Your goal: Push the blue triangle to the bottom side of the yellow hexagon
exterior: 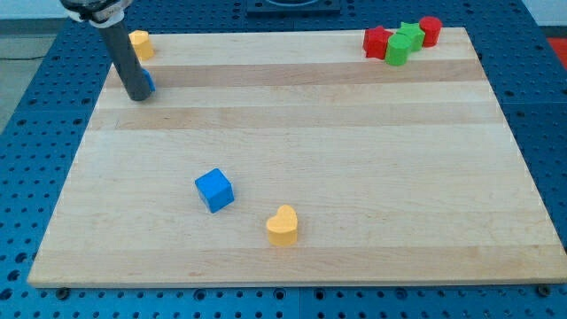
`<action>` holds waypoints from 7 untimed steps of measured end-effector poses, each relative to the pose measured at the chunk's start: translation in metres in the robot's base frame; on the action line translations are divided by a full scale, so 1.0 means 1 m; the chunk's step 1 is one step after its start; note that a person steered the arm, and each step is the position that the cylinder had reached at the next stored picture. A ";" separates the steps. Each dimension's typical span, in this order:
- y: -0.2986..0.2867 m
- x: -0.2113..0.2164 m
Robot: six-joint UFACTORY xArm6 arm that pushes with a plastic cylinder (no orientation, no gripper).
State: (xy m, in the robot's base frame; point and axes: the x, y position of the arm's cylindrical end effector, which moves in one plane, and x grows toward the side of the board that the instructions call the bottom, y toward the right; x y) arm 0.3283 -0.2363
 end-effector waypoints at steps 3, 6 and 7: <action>0.000 -0.044; 0.009 0.015; 0.019 0.087</action>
